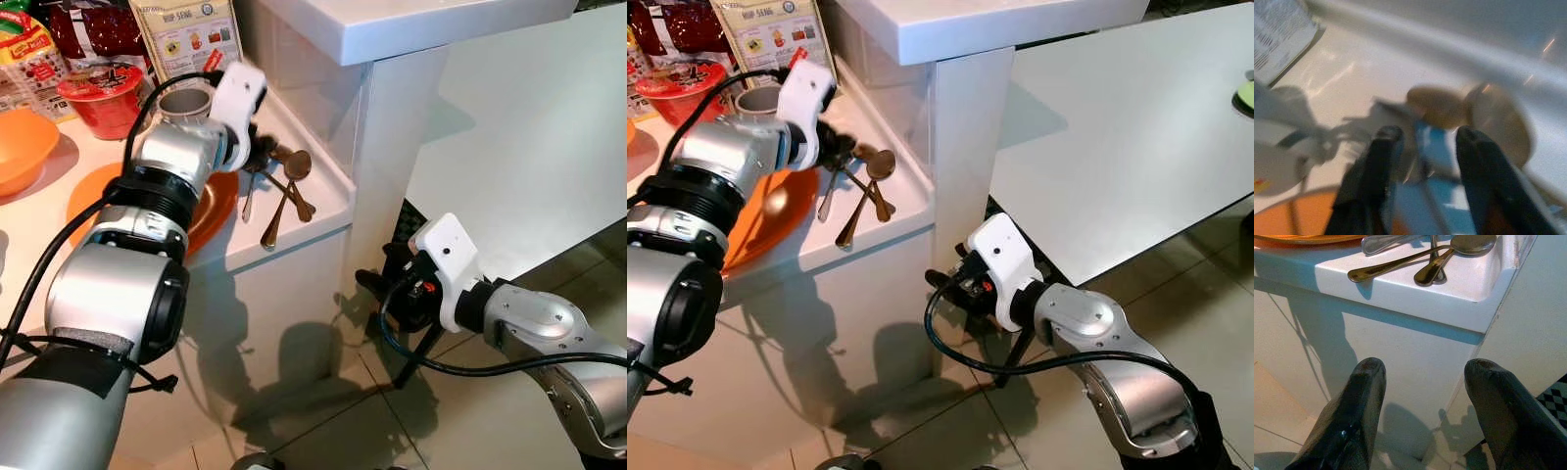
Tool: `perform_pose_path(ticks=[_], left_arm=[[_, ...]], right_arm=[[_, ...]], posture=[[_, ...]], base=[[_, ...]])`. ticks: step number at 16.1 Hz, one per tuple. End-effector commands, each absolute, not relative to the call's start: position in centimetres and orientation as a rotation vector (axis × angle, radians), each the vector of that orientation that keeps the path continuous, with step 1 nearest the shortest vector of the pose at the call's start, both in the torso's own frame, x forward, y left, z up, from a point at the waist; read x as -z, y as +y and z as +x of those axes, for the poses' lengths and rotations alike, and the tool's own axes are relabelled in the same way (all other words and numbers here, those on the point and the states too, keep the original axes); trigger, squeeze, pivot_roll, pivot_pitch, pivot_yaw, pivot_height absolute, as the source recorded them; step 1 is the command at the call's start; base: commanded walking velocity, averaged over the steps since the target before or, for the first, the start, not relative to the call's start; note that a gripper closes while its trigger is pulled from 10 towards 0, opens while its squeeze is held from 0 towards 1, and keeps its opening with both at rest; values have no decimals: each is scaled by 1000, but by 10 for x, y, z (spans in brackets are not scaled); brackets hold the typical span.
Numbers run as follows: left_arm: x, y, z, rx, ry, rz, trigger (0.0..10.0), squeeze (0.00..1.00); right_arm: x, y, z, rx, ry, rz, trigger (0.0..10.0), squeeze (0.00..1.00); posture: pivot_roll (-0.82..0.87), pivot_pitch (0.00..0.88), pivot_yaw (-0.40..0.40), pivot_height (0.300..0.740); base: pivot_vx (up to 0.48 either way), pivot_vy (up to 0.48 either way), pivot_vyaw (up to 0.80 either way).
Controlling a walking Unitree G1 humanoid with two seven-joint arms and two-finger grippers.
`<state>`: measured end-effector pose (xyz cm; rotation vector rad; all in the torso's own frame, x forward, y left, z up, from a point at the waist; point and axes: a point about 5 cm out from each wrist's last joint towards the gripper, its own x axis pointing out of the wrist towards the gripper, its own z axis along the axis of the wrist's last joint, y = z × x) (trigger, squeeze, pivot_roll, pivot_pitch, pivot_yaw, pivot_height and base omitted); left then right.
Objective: Setting the table
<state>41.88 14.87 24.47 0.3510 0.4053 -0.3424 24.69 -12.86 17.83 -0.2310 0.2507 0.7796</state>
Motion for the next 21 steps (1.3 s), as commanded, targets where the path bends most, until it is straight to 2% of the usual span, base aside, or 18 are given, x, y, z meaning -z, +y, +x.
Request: perform_pose_path(ticks=[1,2,8,17,18,19,21], left_arm=[[-244,151,419,332,409,376,10000,894],[-240,150,418,334,432,368,10000,0],[-219,142,414,393,501,289,10000,0],[-211,142,413,397,525,345,10000,0],[-211,141,413,401,525,346,2706,0],[-211,140,413,404,524,348,0,0],[-211,140,413,404,517,362,0,0]], right_arm=[[-179,-127,247,-795,252,-235,10000,0],[-178,-127,247,-796,254,-234,10000,0],[-175,-126,243,-799,270,-227,10000,0],[-173,-126,240,-797,277,-221,10000,0],[-173,-126,240,-796,277,-221,10000,0],[-173,-126,240,-796,277,-221,10000,0],[-173,-126,240,-795,277,-221,10000,0]], posture=[[-22,66,51,740],[-19,66,51,740],[-23,75,58,740],[-22,84,67,740],[-22,84,67,740],[-22,85,69,740],[-22,85,69,740]], base=[[0,0,0],[0,0,0],[0,0,0],[0,0,0],[0,0,0],[0,0,0],[0,0,0]])
